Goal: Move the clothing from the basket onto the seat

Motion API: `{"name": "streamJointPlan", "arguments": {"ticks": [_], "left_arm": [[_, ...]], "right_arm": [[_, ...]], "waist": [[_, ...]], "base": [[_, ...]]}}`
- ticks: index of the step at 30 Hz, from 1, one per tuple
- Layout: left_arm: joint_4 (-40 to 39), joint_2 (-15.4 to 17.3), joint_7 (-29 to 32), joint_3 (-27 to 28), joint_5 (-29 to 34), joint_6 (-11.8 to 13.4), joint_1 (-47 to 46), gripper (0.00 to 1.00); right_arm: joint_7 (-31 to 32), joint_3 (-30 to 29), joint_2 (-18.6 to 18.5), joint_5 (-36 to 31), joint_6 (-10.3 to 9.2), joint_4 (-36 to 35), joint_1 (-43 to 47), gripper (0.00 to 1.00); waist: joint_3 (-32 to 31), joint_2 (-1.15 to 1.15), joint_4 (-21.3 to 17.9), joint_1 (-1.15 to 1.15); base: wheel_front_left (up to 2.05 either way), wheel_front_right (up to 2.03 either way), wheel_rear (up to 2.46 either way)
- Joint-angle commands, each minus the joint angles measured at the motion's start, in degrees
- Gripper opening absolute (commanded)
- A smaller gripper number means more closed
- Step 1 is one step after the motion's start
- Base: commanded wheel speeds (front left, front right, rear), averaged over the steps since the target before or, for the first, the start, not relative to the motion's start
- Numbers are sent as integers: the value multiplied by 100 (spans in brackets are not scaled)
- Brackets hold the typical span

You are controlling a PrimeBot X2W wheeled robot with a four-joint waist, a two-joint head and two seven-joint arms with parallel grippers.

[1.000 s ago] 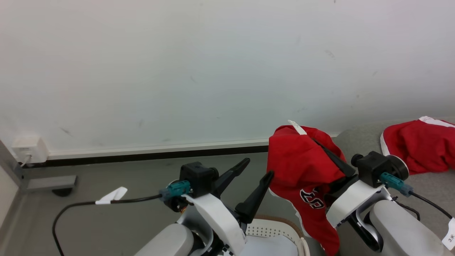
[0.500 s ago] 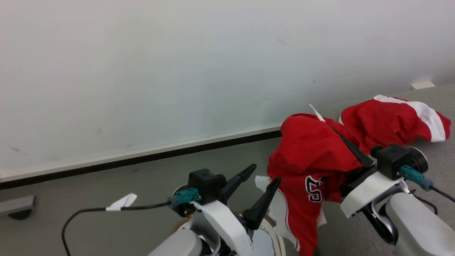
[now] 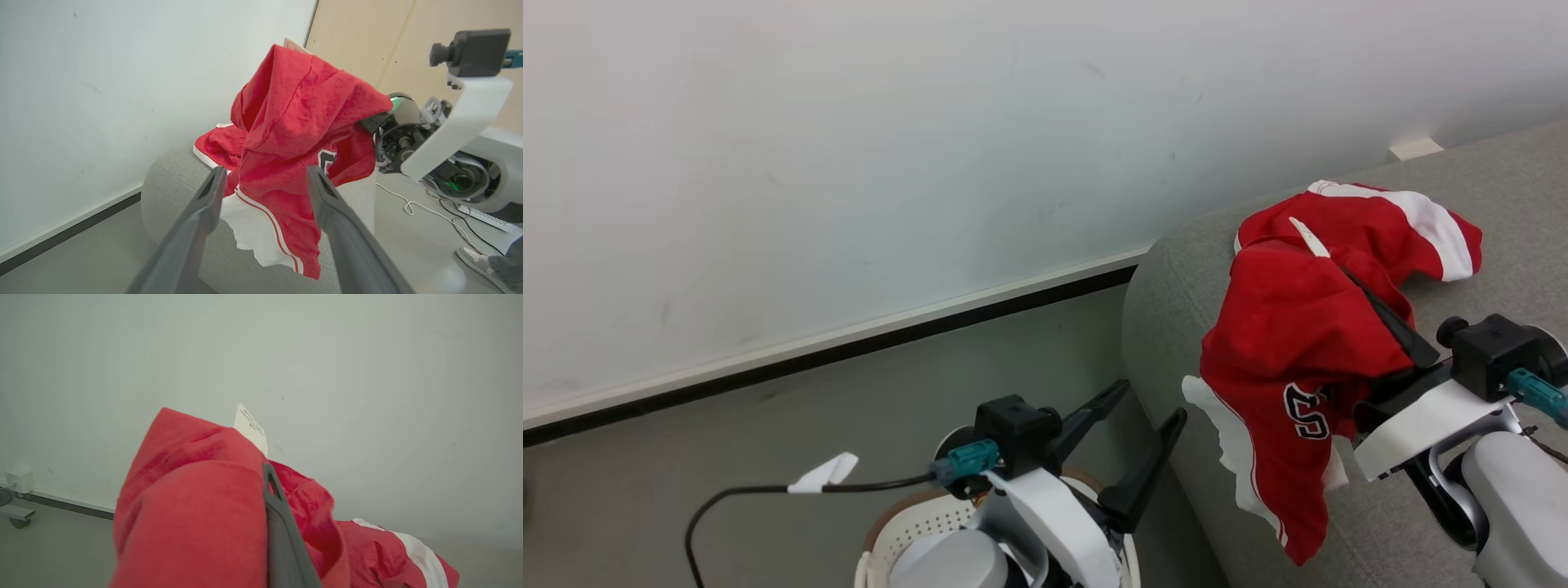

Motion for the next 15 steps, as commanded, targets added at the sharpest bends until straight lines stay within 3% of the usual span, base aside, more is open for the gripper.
{"name": "streamJointPlan", "arguments": {"ticks": [1, 7, 15], "left_arm": [[25, -3, -44, -16, 111, -10, -58, 100], [90, -37, -96, -121, 162, -56, -151, 100], [-11, 47, -36, -214, 504, -88, -674, 100]], "right_arm": [[-20, -43, -29, 3, -13, -50, 44, 0], [-19, -179, -94, 64, -13, -109, 9, 0], [-19, -745, -193, 4, -13, 41, -768, 0]], "waist": [[56, 0, -34, 0], [292, 0, -15, 0], [1350, 0, 261, 0]], "base": [[0, 0, 0], [0, 0, 0], [0, 0, 0]]}}
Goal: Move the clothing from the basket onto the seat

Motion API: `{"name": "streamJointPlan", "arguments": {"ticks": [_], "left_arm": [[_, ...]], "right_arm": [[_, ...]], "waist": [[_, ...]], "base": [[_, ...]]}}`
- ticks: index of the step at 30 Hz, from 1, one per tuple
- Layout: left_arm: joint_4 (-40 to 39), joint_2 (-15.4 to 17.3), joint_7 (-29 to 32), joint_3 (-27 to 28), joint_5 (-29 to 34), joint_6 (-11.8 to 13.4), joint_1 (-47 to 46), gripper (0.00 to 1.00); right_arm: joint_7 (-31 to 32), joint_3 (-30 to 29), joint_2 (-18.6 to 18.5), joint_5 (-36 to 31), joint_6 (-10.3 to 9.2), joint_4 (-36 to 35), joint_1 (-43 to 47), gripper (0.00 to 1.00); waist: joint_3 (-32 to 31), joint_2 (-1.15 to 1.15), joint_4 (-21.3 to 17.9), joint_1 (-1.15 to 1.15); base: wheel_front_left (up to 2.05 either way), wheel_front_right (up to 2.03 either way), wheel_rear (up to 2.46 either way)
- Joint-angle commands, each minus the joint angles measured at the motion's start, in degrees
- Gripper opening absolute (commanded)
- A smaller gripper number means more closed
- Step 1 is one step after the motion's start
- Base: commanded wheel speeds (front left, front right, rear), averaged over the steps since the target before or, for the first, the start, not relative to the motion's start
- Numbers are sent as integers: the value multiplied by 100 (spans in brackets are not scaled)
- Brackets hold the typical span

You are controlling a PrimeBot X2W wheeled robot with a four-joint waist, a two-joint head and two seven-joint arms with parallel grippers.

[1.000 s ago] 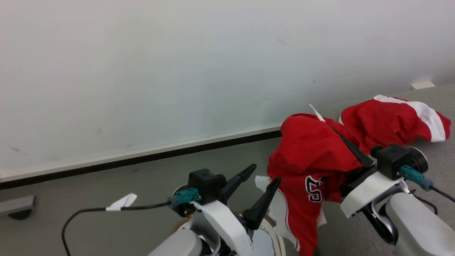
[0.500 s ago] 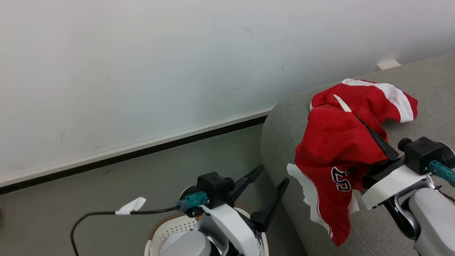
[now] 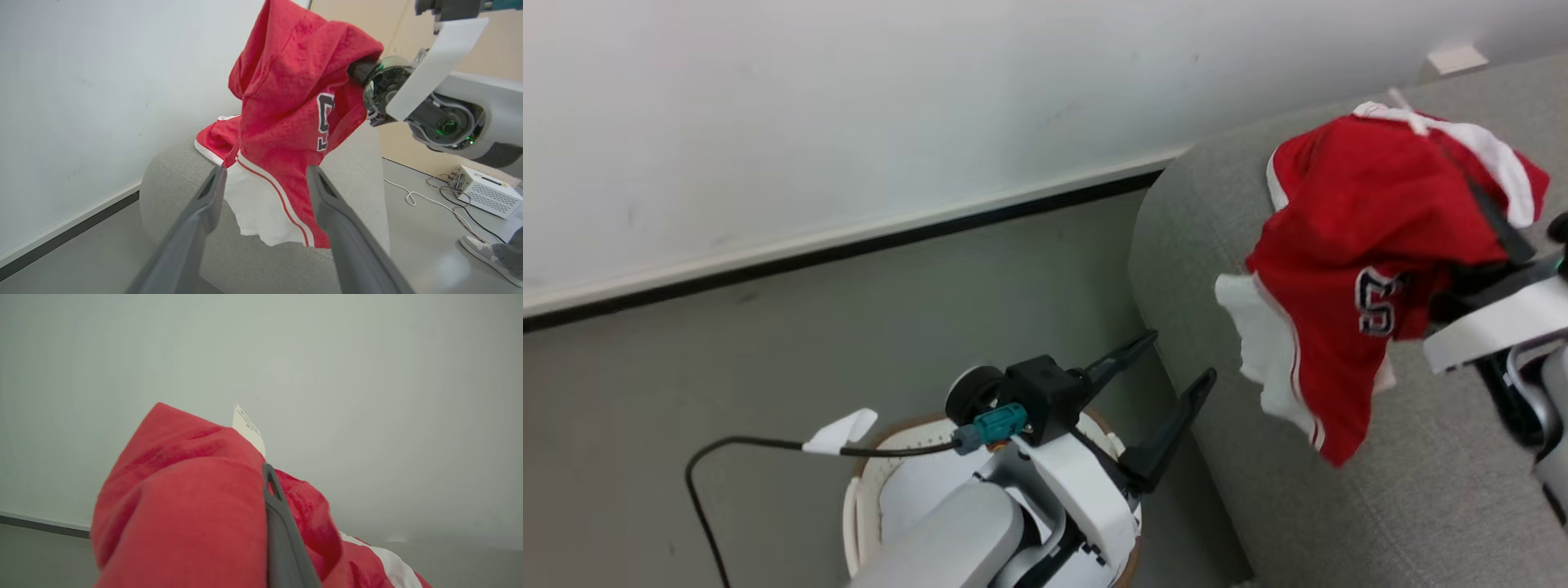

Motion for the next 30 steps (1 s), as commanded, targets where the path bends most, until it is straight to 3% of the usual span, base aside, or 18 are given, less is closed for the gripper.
{"name": "streamJointPlan", "arguments": {"ticks": [1, 8, 16, 21, 28, 29, 30], "left_arm": [[-27, 48, 20, -7, 102, -21, -146, 100], [-98, 27, -3, 3, 332, -44, -680, 100], [-263, 74, -100, 0, 662, 14, -1205, 100], [-302, 42, -255, 22, 755, 78, -1332, 100], [-267, 90, -397, 94, 650, 158, -1169, 100], [-253, 105, -419, 109, 634, 179, -1115, 100], [-246, 114, -456, 129, 614, 199, -1066, 100]], "right_arm": [[-18, -142, -28, -38, -13, 51, -284, 0], [27, -1170, -338, -23, -13, 647, -1794, 0], [161, -2536, -1127, -622, -13, 1841, -3170, 0], [45, -3342, -1349, -1135, -13, 2899, -2881, 0], [-15, -4181, -999, -1459, -13, 3702, -2028, 0], [-13, -4289, -895, -1518, -13, 3718, -1841, 40], [-13, -4393, -825, -1592, -13, 3662, -1670, 100]], "waist": [[561, 0, 217, 0], [1544, 0, 621, 0], [2397, 0, 962, 0], [2547, 0, 1024, 0], [2437, 0, 918, 0], [2385, 0, 889, 0], [2333, 0, 862, 0]], "base": [[0, 0, 0], [0, 0, 0], [0, 0, 0], [0, 0, 0], [0, 0, 0], [0, 0, 0], [0, 0, 0]]}}
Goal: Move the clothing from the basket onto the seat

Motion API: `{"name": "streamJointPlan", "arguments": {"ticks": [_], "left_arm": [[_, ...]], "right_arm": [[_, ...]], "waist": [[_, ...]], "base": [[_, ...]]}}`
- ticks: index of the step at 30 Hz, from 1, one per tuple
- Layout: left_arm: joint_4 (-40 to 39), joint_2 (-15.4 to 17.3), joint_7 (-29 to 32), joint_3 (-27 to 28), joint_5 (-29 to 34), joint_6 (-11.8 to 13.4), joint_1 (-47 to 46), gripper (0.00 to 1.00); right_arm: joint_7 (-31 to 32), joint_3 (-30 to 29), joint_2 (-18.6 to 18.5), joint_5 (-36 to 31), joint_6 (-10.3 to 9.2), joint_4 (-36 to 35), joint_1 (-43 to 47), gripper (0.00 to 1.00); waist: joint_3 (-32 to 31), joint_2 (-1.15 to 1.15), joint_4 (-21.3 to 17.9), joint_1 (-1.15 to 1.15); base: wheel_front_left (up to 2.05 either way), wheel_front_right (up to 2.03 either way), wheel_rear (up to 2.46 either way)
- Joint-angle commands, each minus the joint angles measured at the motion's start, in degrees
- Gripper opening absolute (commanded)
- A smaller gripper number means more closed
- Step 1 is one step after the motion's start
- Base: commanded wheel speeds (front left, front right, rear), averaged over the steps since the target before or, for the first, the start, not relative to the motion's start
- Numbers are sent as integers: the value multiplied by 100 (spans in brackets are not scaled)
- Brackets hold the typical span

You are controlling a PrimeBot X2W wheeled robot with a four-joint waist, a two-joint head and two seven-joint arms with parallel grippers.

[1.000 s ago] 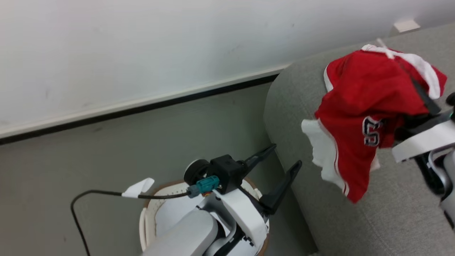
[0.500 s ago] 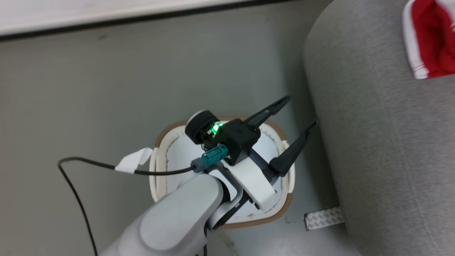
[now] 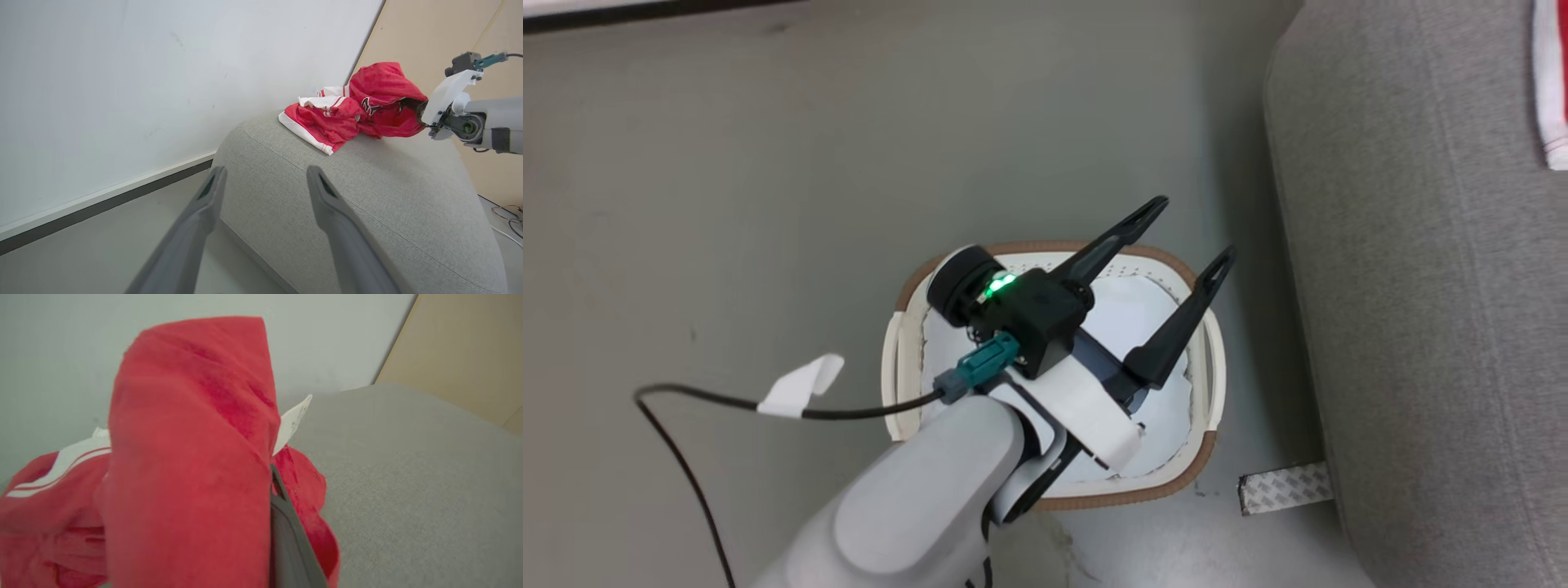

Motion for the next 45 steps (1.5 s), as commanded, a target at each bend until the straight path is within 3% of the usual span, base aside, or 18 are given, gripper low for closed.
{"name": "streamJointPlan", "arguments": {"ticks": [1, 6, 16, 31, 37, 45], "left_arm": [[17, 58, -24, 18, -17, 6, 80, 100], [91, 77, -155, 102, -140, 110, 370, 100], [244, 251, -335, 391, -344, 295, 1146, 100], [337, 411, -357, 1374, -214, 508, 2824, 100], [257, 403, -359, 2038, -27, 516, 3373, 100], [228, 194, -359, 2929, 365, 312, 4068, 100]], "right_arm": [[-16, -63, 33, -70, -13, -93, 132, 100], [-16, -354, 548, -394, -13, -683, 916, 100], [-10, -51, 1362, -1078, -13, -2195, 2310, 100], [-10, 654, 2192, -1149, -13, -4349, 4425, 100], [-10, 1054, 2404, -1278, -13, -4821, 5018, 100], [-10, 1342, 2689, -1333, -13, -4926, 5607, 100]], "waist": [[-105, 0, -69, -1], [-511, 0, -209, -1], [-1602, 0, -360, -1], [-3196, 0, 63, -1], [-3415, 0, 286, -1], [-3629, 0, 453, -1]], "base": [[0, 0, 0], [0, 0, 0], [0, 0, 0], [0, 0, 0], [0, 0, 0], [0, 0, 0]]}}
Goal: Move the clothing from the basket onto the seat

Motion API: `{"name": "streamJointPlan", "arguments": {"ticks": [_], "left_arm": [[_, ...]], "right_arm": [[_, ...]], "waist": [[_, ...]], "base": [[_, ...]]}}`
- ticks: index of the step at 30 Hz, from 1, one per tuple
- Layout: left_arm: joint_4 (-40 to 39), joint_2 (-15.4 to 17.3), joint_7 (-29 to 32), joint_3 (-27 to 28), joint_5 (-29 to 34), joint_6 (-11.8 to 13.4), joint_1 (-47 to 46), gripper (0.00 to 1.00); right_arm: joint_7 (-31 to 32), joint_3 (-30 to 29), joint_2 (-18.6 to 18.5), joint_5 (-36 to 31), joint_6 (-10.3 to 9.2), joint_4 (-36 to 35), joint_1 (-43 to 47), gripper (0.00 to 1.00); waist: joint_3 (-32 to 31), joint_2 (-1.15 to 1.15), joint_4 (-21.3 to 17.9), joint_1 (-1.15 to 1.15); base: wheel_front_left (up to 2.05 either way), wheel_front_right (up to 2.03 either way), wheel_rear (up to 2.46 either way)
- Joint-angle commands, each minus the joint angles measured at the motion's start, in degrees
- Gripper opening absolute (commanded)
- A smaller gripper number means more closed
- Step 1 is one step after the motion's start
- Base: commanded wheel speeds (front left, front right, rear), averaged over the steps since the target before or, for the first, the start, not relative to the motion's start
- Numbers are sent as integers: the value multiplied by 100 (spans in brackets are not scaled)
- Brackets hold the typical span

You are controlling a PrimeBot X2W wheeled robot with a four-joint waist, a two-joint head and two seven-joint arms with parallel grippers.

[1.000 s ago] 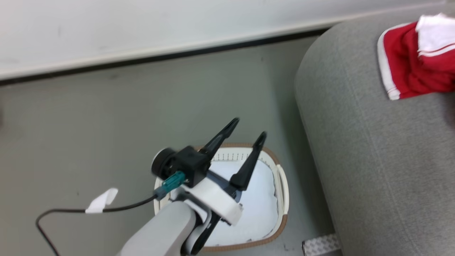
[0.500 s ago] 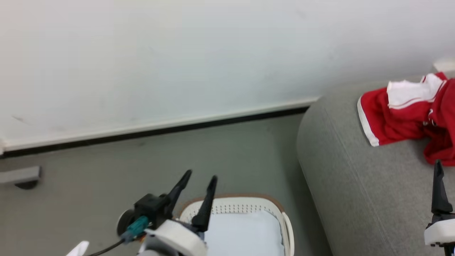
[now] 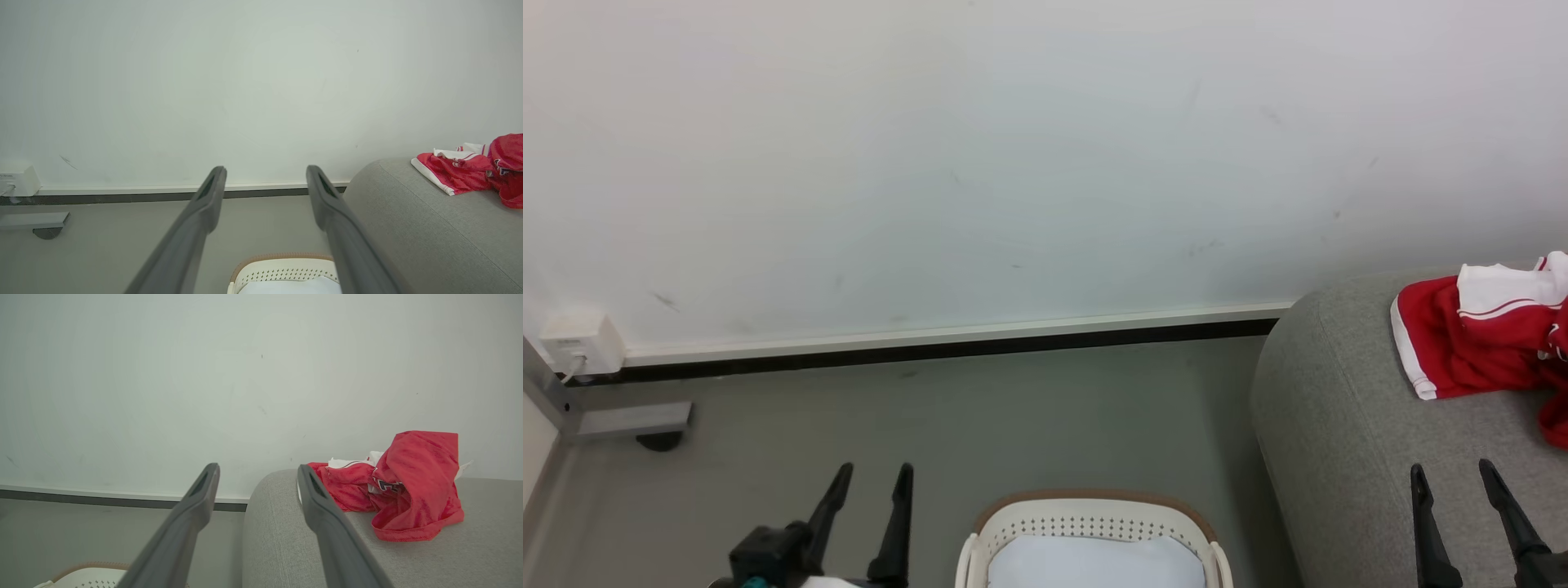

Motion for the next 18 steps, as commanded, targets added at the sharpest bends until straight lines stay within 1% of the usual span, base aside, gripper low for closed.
{"name": "streamJointPlan", "arguments": {"ticks": [1, 5, 8, 14, 18], "left_arm": [[-14, -31, -2, 144, 115, -28, 122, 100], [-50, -199, -2, 601, 361, -145, 368, 100], [-63, -330, -2, 905, 567, -304, 519, 100], [-94, -529, -2, 1353, 874, -625, 709, 100], [-87, -630, -2, 1553, 997, -736, 752, 100]], "right_arm": [[2, -18, -6, -59, -13, -8, 112, 100], [2, 61, 61, -68, -13, 88, 309, 100], [2, 197, 64, -27, -13, 148, 375, 100], [2, 334, 64, 134, -13, 223, 346, 100], [2, 316, 65, 162, -13, 249, 329, 100]], "waist": [[-42, 0, 27, 1], [-108, 0, 50, 1], [-129, 0, 47, 1], [-144, 0, 27, 1], [-154, 0, 55, 1]], "base": [[0, 0, 0], [0, 0, 0], [0, 0, 0], [0, 0, 0], [0, 0, 0]]}}
